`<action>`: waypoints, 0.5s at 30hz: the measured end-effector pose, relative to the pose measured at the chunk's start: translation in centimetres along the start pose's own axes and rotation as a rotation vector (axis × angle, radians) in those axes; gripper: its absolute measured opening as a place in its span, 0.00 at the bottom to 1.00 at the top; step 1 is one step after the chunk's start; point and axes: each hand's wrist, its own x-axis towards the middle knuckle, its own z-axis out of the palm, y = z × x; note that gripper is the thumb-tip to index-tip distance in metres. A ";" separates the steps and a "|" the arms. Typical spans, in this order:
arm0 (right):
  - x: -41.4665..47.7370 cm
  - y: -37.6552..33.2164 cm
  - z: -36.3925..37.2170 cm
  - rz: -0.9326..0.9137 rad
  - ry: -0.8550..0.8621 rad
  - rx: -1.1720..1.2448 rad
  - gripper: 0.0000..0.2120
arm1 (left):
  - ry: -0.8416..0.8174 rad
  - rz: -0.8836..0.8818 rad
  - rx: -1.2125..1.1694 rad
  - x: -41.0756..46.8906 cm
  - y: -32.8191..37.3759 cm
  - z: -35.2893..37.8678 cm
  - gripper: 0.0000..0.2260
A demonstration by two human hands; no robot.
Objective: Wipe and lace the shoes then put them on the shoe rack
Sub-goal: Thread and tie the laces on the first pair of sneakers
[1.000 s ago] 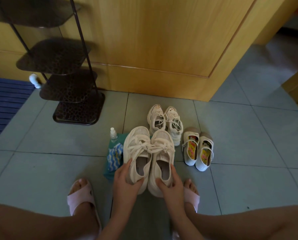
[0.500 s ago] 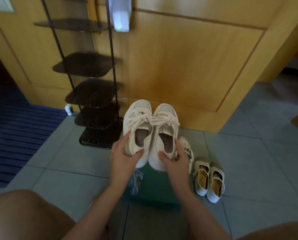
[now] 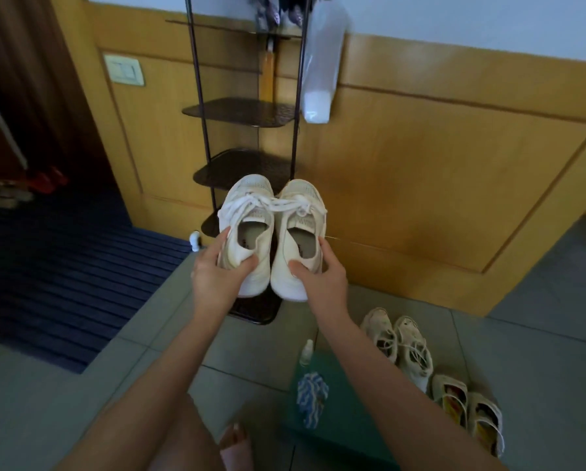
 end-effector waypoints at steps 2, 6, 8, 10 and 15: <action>0.9 -0.8 1.5 0.004 -0.012 -0.001 0.30 | 0.021 -0.007 -0.011 1.4 0.7 -1.0 0.28; 3.3 -2.6 4.0 -0.017 -0.038 0.002 0.27 | 0.045 -0.024 -0.006 4.7 1.4 -2.5 0.29; 4.7 -3.4 5.1 -0.024 -0.053 0.010 0.24 | 0.040 -0.035 -0.008 6.6 1.6 -2.9 0.29; 6.4 -3.9 6.3 -0.022 -0.067 0.004 0.25 | 0.038 -0.048 -0.026 8.6 1.7 -3.1 0.30; 11.2 -3.9 9.2 0.021 -0.070 -0.020 0.31 | 0.002 -0.068 -0.055 13.8 1.1 -3.0 0.28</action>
